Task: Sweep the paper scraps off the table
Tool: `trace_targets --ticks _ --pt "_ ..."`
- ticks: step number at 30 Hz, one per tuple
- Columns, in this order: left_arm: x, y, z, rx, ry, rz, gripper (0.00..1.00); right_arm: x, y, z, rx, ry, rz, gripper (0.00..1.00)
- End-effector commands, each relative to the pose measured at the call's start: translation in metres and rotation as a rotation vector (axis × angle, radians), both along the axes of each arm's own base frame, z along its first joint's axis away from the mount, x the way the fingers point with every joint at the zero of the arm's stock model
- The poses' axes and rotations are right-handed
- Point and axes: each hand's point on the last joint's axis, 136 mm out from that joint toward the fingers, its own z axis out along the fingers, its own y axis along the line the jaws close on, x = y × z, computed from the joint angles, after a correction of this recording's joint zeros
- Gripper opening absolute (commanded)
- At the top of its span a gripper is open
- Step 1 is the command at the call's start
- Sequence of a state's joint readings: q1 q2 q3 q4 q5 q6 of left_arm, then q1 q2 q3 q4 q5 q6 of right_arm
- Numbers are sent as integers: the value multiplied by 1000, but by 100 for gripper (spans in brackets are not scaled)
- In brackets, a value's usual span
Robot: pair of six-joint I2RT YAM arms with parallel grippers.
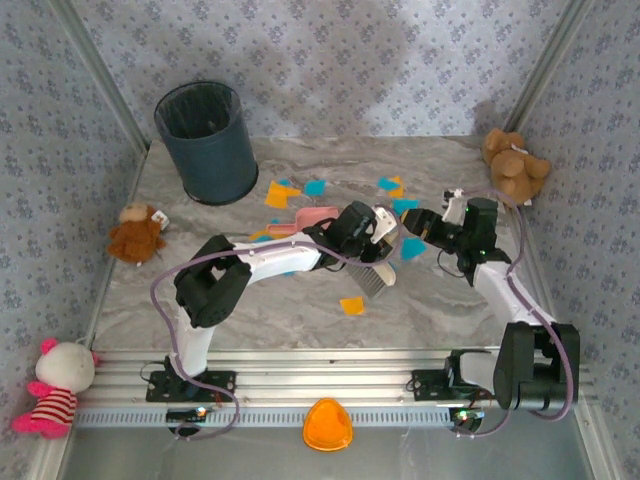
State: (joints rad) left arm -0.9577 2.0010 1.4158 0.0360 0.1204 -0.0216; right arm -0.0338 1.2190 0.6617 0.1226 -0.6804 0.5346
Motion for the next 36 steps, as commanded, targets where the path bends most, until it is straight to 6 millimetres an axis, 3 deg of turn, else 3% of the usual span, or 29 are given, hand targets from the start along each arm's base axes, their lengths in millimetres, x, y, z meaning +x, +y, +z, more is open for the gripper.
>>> trace_targets --ticks 1,19,36 --pt "-7 -9 34 -80 -57 -55 23 5 8 10 25 -18 43 57" --pt "-11 -11 33 -88 -72 -86 23 -4 40 -19 23 78 225 56" --pt "-12 -12 29 -81 -65 -100 23 -5 54 -35 -46 118 261 48"
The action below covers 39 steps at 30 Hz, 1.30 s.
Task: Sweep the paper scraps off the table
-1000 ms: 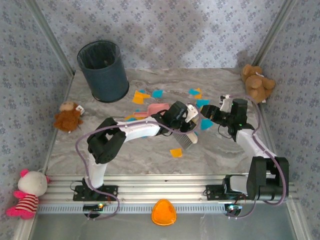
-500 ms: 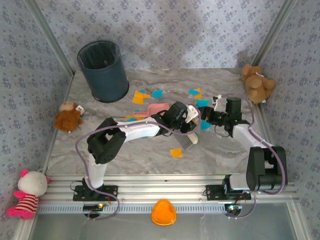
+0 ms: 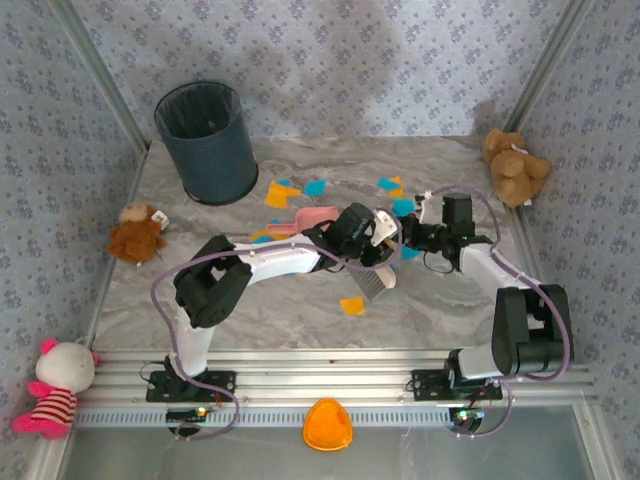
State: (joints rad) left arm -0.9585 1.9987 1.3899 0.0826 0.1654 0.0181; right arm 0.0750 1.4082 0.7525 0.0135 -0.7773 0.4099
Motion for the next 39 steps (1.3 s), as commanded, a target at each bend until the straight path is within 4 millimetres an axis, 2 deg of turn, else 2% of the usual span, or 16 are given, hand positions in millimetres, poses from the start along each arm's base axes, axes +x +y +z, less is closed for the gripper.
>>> trace_targets --ticks 1,10,16,18,22,27,30,33,39 --pt "-6 -8 29 -61 -41 -39 23 3 4 2 -27 -6 23 48" --pt "-5 -8 28 -57 -39 -36 23 2 4 2 -39 -3 21 39" --pt "-9 -8 35 -76 -39 -49 26 6 -1 9 -30 -30 -28 24" --pt "-11 -9 39 -86 -40 -58 29 8 -4 11 -24 -33 -49 19" --pt "-16 -7 48 -102 -42 -77 41 11 -11 18 -10 -51 -91 13" --pt "-23 3 71 -136 -81 -84 51 11 -24 30 -20 -83 -157 5" --pt "-26 19 84 -132 -120 -68 56 9 -34 38 -41 -106 -201 0" --pt "-20 43 91 -105 -112 -4 56 7 -44 44 -60 -123 -245 0" --pt "4 107 90 -43 -8 102 55 2 -56 53 -63 -136 -296 0"
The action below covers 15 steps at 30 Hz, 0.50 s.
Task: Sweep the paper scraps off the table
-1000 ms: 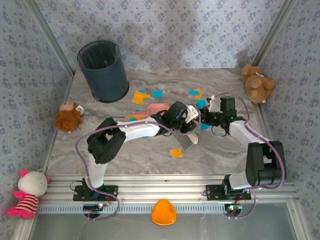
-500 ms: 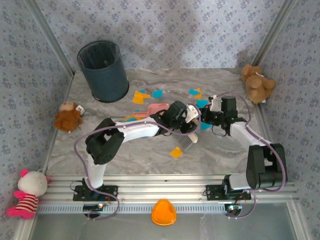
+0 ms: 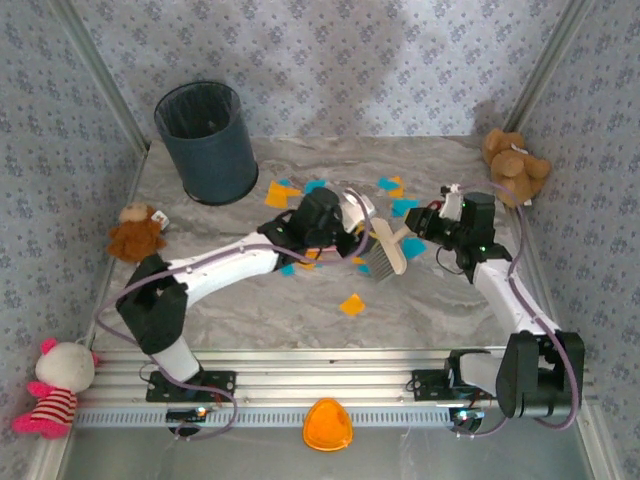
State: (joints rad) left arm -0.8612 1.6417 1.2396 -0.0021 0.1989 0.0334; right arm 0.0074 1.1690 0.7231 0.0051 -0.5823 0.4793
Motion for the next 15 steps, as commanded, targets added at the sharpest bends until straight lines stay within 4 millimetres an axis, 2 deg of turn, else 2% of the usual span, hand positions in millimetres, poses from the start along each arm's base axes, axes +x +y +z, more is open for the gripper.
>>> trace_targets --ticks 1,5,10,15 --pt "10 45 -12 73 75 75 55 -6 -8 0 7 22 -45 0" --pt "28 94 -21 193 52 196 53 -8 -13 8 6 -2 -55 0" --pt "34 141 -35 331 46 177 51 -11 -19 12 0 -1 -70 0" --pt "32 179 -52 412 104 71 52 -13 -22 10 -3 14 -75 0"
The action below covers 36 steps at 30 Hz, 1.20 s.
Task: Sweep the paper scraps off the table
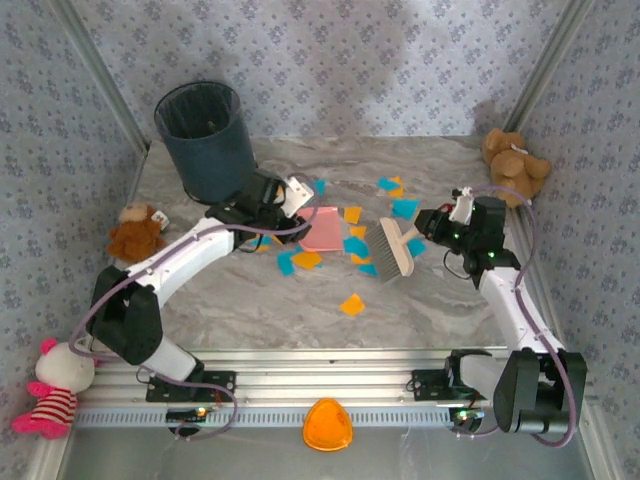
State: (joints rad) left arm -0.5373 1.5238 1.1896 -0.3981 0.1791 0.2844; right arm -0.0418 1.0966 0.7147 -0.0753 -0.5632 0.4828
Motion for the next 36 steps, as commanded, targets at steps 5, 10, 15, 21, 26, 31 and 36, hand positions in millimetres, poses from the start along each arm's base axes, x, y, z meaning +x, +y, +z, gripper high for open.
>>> trace_targets --ticks 5,10,15,21,26,31,36 --pt "-3 51 -20 75 106 -132 56 -5 -4 4 -1 6 -13 0" --pt "1 64 -40 122 119 -233 59 -5 -5 5 -2 5 -22 0" --pt "10 70 -49 130 142 -296 67 -7 -5 5 -5 10 -18 0" --pt "17 68 -64 139 189 -386 70 -7 -7 6 -9 12 -25 0" --pt "30 65 -76 134 201 -423 71 -5 -8 7 -7 12 -29 0" --pt "38 63 -89 144 220 -440 72 -5 -8 9 -8 13 -30 0" --pt "42 61 -101 154 225 -454 72 -4 -8 8 -7 17 -30 0"
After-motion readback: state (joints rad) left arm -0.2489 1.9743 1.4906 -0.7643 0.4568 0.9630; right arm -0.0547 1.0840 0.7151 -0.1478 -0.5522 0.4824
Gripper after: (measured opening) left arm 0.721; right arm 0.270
